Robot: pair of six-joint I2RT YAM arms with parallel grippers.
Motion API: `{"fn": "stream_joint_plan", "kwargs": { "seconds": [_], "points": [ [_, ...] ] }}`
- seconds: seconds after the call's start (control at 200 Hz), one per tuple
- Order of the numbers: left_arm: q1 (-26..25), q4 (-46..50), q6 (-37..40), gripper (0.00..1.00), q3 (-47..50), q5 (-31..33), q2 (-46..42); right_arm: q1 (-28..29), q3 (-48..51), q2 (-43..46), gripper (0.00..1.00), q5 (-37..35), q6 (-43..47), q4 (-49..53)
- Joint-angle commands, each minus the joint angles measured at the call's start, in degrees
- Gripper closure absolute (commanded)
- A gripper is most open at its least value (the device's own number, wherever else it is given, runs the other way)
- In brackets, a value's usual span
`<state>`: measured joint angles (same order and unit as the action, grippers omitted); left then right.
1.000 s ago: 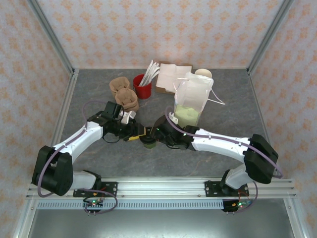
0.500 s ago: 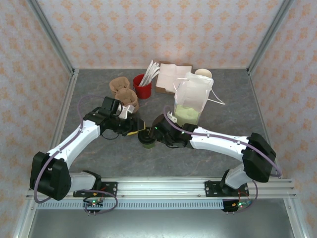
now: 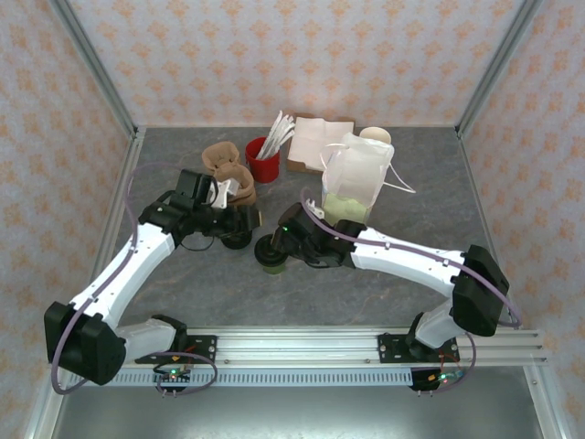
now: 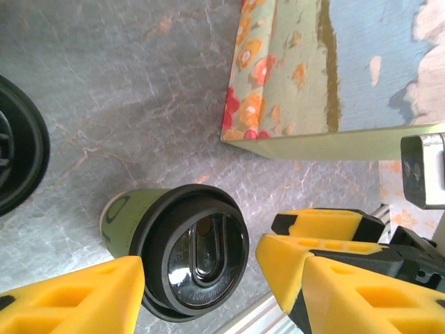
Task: Pack the takeout coffee
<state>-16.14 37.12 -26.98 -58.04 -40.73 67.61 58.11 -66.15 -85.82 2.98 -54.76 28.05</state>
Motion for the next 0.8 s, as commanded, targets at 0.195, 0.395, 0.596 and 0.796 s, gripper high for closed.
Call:
{"fn": "stream_joint_plan", "kwargs": {
  "seconds": [0.195, 0.395, 0.596, 0.796],
  "points": [
    [0.45, 3.58, -2.75, 0.38, -4.68, 10.88, -5.19, 0.34, -7.84, 3.86, 0.42, 1.36, 3.88, 5.45],
    [1.93, 3.12, -6.15, 0.35, -5.70, 21.01, -5.87, 0.34, -11.68, 6.26, 0.43, 2.02, 6.05, 6.78],
    [5.88, -0.17, -8.93, 0.32, -6.87, 29.13, -1.06, -0.72, -15.43, 9.13, 0.44, 3.25, 8.37, 8.59],
    [10.61, -4.69, -12.20, 0.33, -12.17, 27.74, 10.06, -5.06, -16.37, 14.82, 0.45, 4.96, 10.20, 11.05]
  ]
}}
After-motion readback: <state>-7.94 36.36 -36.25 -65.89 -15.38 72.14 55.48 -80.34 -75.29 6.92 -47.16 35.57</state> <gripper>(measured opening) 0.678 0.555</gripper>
